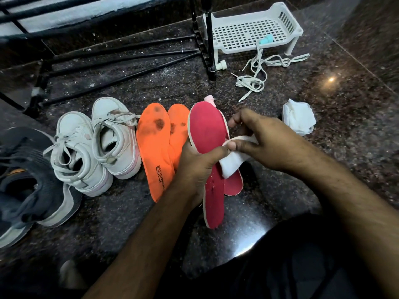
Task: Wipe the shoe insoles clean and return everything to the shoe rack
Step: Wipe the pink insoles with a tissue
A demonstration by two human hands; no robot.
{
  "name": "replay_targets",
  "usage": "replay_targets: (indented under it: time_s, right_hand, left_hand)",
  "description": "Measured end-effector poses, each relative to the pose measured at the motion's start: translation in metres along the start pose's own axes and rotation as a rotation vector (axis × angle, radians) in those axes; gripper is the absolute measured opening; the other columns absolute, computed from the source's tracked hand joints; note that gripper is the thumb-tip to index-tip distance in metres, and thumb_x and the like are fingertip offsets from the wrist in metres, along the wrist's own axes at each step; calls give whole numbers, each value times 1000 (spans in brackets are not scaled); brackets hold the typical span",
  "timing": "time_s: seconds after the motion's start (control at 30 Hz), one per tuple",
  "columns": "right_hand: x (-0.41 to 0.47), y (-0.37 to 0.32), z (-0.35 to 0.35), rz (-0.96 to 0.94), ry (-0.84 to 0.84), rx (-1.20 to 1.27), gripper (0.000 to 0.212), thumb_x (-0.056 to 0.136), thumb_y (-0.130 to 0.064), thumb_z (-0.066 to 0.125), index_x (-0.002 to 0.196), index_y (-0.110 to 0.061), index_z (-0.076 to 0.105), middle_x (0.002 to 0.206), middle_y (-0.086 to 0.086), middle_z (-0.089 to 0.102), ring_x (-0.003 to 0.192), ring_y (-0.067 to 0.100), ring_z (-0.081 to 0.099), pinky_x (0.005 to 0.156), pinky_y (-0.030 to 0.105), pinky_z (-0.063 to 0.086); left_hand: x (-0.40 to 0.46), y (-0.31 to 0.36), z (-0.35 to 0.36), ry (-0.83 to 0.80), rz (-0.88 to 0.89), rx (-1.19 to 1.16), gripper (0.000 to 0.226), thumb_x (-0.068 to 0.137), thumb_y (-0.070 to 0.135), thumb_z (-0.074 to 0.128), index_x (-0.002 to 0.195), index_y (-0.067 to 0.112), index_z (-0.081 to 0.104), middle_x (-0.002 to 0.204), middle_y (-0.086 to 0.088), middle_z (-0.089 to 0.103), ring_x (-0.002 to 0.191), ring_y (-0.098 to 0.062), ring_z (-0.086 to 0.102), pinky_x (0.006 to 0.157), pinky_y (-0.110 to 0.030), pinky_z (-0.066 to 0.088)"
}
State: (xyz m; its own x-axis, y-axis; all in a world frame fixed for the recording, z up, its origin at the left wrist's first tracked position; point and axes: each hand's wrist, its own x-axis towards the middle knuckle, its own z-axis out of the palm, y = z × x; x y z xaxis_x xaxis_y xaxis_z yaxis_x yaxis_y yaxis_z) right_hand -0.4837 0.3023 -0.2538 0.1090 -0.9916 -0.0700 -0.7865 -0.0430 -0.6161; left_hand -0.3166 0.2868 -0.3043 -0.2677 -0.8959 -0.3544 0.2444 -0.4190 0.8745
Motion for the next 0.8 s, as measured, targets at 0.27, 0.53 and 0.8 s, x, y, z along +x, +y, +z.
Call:
replay_targets:
  time_s: [0.27, 0.53, 0.8]
  right_hand:
    - [-3, 0, -7, 136, -78, -68, 19, 81, -45, 76, 78, -28, 67, 74, -13, 67, 72, 1, 61, 64, 21, 45]
    - [-6, 8, -4, 293, -112, 122, 19, 84, -41, 75, 74, -26, 71, 69, -7, 71, 67, 10, 64, 69, 31, 54]
    - [-5, 6, 2, 321, -129, 156, 14, 86, -36, 74, 80, -24, 70, 80, -5, 73, 77, 15, 68, 78, 38, 57]
  left_hand:
    - [7, -4, -10, 88, 132, 120, 44, 75, -3, 81, 115, -5, 63, 105, -23, 73, 94, -36, 72, 84, -49, 59]
    - [12, -10, -14, 191, 234, 250, 54, 69, 12, 86, 117, 3, 64, 106, -12, 75, 95, -31, 73, 87, -53, 59]
    - [11, -8, -13, 200, 234, 237, 52, 71, 10, 86, 118, 3, 64, 106, -12, 75, 96, -29, 73, 86, -53, 59]
